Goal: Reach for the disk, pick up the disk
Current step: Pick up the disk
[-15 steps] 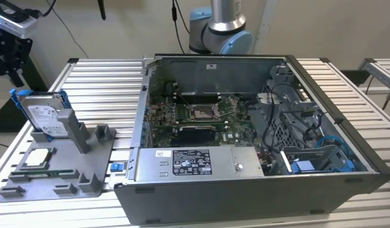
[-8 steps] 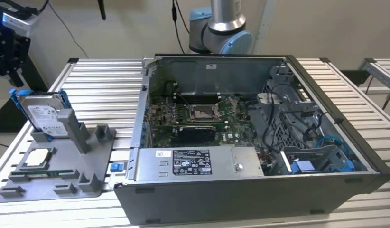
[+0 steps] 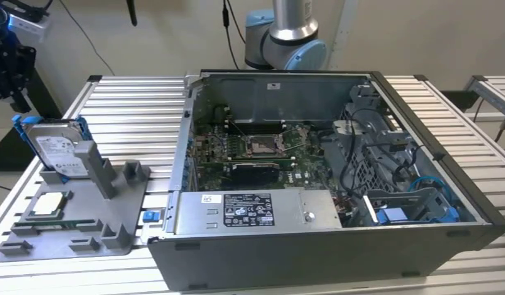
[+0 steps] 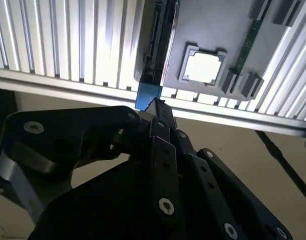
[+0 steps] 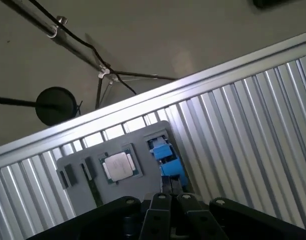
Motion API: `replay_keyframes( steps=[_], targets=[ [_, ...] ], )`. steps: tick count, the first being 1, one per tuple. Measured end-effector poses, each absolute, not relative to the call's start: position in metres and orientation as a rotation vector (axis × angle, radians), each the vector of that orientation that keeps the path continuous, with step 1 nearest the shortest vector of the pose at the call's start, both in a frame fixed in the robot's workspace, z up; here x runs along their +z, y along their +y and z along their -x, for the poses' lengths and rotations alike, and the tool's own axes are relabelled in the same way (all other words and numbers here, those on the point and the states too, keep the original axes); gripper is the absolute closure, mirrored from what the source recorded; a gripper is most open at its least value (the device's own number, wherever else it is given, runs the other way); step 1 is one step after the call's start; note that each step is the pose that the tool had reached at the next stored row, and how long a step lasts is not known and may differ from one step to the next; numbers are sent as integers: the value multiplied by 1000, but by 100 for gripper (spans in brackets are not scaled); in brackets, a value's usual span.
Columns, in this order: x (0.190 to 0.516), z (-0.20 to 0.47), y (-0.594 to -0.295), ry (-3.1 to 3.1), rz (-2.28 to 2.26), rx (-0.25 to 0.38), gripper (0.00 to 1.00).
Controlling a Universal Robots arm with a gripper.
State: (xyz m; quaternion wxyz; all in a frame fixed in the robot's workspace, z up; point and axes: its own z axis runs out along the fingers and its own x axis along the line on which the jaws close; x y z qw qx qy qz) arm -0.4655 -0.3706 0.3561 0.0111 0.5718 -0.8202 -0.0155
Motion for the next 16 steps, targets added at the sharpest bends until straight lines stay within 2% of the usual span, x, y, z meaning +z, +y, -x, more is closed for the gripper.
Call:
replay_keyframes(
  steps=[16],
  targets=[
    [356,466,-371,-2270,-2133,-43,100]
  ],
)
